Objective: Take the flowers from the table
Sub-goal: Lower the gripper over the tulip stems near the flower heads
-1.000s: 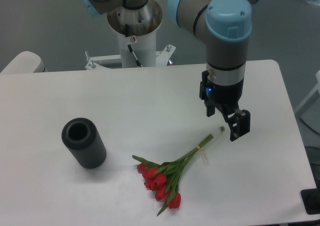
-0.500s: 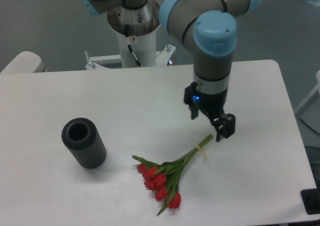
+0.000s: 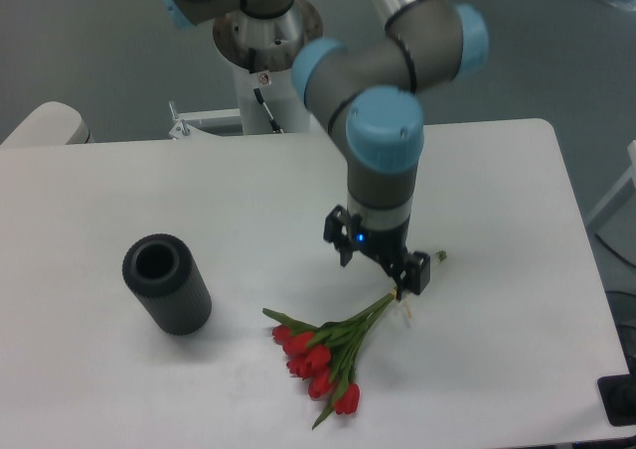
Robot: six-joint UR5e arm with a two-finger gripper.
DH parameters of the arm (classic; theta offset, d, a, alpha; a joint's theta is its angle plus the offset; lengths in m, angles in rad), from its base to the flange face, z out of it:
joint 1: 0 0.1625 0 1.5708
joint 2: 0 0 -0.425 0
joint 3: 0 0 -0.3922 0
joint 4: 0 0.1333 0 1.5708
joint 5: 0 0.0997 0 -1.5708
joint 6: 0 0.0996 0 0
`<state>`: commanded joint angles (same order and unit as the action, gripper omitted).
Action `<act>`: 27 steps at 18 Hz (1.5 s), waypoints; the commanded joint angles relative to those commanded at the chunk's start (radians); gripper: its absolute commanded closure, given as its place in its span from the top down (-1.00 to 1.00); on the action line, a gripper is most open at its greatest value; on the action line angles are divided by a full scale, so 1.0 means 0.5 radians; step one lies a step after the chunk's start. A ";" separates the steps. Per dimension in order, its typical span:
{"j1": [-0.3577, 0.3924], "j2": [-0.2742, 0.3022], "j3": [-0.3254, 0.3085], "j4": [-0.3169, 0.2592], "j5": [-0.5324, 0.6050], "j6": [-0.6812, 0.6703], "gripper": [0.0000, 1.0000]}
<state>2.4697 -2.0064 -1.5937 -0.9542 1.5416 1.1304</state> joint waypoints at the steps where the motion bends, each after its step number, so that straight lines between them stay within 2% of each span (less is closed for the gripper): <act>1: -0.003 -0.012 -0.021 0.006 0.040 0.043 1.00; 3: -0.009 -0.058 -0.034 0.021 0.153 0.144 1.00; 5: -0.018 -0.092 -0.034 0.019 0.196 0.123 1.00; 10: -0.021 -0.110 -0.040 0.061 0.166 0.010 1.00; 18: -0.077 -0.141 -0.055 0.172 0.166 0.037 1.00; 27: -0.135 -0.160 -0.061 0.218 0.111 0.046 1.00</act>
<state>2.4022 -2.0862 -1.6245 -0.8452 1.5969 1.1535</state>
